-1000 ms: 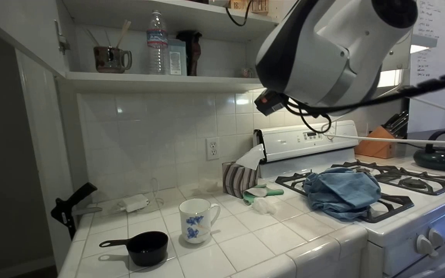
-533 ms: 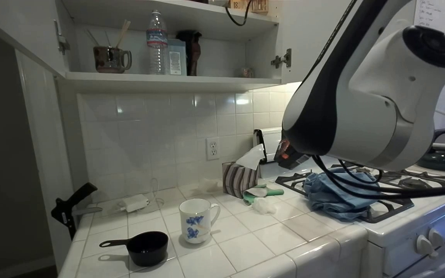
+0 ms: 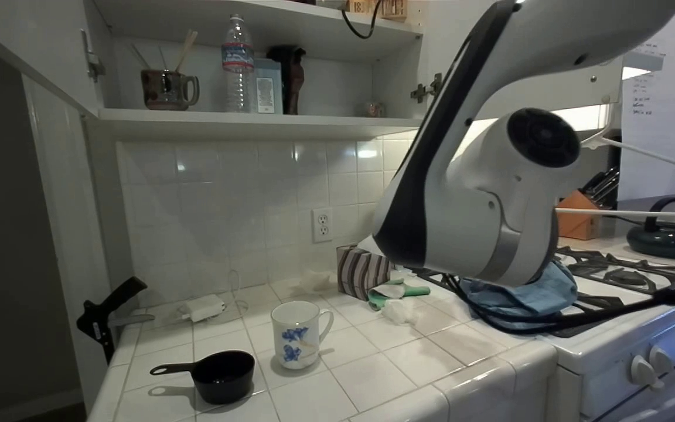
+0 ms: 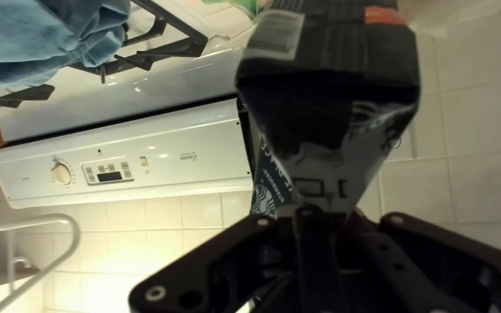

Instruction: Remove the green packet from the bottom shelf and place it on the counter.

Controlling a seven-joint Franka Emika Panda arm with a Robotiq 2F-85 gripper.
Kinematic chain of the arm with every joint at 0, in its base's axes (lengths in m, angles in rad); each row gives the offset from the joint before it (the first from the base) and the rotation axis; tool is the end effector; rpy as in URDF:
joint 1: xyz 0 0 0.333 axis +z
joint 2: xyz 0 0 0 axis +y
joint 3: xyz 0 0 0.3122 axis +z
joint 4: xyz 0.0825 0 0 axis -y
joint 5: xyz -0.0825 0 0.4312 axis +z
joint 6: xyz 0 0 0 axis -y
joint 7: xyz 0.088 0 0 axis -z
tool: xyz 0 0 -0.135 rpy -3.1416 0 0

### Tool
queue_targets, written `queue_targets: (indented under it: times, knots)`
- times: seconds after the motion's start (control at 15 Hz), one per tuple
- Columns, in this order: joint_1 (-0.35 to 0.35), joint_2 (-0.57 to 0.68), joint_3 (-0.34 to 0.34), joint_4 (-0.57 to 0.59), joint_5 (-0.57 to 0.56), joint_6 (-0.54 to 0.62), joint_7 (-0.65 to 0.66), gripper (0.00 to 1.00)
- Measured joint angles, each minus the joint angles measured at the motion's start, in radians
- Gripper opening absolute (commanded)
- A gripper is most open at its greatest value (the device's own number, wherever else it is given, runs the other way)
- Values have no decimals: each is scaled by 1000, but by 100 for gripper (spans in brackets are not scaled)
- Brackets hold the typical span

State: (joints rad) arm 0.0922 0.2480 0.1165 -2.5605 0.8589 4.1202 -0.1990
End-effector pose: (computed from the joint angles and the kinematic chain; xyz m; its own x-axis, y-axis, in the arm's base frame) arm 0.4904 -0.0206 0.2644 0.2709 -0.2620 0.9263 -0.5253 -0.8465 -0.0858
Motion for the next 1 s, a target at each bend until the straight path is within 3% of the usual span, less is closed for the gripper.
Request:
queue_targets:
  times: [0.33,0.53,0.67,1.0]
  knots:
    - [104,187,-66,282,12,-11,-171,0]
    - [141,248,-93,427,44,-83,-240,0]
    - [142,250,-93,458,51,-174,-242,1]
    - [141,251,-93,453,50,-164,-242,0]
